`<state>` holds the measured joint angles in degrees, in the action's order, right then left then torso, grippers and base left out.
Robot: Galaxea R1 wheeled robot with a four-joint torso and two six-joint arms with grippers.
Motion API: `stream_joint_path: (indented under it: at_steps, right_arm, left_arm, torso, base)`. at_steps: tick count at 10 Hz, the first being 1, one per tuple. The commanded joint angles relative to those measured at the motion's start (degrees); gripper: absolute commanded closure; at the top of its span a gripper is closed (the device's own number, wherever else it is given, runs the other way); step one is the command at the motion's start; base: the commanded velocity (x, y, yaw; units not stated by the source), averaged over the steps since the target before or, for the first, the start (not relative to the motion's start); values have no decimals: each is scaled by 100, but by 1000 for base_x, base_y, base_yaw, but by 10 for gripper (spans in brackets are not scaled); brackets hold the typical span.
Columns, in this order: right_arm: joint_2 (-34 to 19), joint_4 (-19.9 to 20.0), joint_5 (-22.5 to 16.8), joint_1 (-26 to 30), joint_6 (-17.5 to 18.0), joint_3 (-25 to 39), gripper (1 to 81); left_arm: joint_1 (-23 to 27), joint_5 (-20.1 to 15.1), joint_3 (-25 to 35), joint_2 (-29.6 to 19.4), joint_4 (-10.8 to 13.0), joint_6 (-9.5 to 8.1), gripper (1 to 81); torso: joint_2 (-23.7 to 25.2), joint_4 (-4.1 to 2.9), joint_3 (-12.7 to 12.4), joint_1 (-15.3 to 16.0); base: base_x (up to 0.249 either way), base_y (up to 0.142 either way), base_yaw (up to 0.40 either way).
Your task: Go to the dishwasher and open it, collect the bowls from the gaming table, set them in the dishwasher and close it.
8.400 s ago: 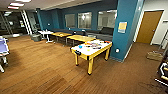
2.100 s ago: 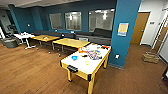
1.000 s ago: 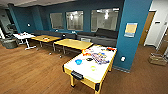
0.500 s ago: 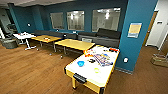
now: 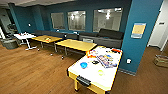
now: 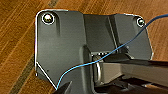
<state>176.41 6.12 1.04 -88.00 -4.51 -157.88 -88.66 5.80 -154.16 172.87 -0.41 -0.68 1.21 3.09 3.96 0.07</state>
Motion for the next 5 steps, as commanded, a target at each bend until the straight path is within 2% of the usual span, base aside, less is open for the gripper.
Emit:
stream_joint_path:
  at_steps: [1,5]
  right_arm:
    - [20,-23,-341,235,-24,30,10]
    - [20,-23,-341,243,-15,13,10]
  left_arm:
    - [204,-317,18,-16,-20,16,10]
    - [204,-317,18,-25,-11,16,10]
  torso:
    - [0,0,0,0]
    - [0,0,0,0]
  base:
    - [114,110,0]
    - [146,110,0]
